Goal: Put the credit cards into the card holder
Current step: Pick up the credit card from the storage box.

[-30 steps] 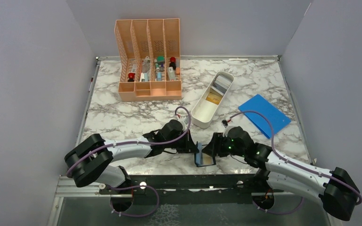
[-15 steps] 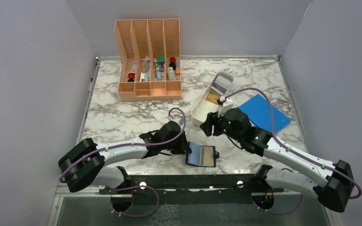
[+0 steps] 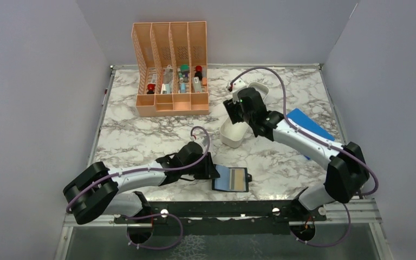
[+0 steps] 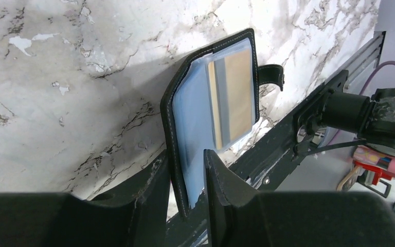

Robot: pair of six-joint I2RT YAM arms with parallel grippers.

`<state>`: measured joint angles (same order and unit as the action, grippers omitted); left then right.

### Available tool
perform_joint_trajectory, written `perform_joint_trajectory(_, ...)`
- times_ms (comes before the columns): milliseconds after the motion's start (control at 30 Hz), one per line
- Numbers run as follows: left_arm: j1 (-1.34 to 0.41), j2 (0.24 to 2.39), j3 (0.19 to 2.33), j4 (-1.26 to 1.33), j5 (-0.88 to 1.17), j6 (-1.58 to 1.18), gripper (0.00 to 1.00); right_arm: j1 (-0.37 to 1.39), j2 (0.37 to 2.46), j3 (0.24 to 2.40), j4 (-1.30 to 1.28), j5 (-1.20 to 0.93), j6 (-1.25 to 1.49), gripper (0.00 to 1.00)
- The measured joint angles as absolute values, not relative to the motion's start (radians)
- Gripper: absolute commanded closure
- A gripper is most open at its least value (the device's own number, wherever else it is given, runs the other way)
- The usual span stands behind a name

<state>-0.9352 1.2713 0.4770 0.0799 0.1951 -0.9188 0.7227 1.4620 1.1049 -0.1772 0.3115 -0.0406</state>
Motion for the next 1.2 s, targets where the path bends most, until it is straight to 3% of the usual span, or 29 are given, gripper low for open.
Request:
perform_joint_trajectory(400, -0.935, 1.25, 0.413, 0.176, 0.219, -0.946, 0.68, 0.476, 1.763, 1.272, -0.178, 0.324, -0.311, 0.42)
perform_joint_trajectory(700, -0.935, 1.246, 0.411, 0.194, 0.222, -0.95, 0.68, 0.467, 1.927, 1.356, -0.172, 0.325, -0.445, 0.43)
perform_joint_trajectory(1200, -0.935, 1.195, 0.41, 0.186, 0.222, -0.95, 0.68, 0.464, 2.004, 1.362, -0.111, 0.39, -0.531, 0.46)
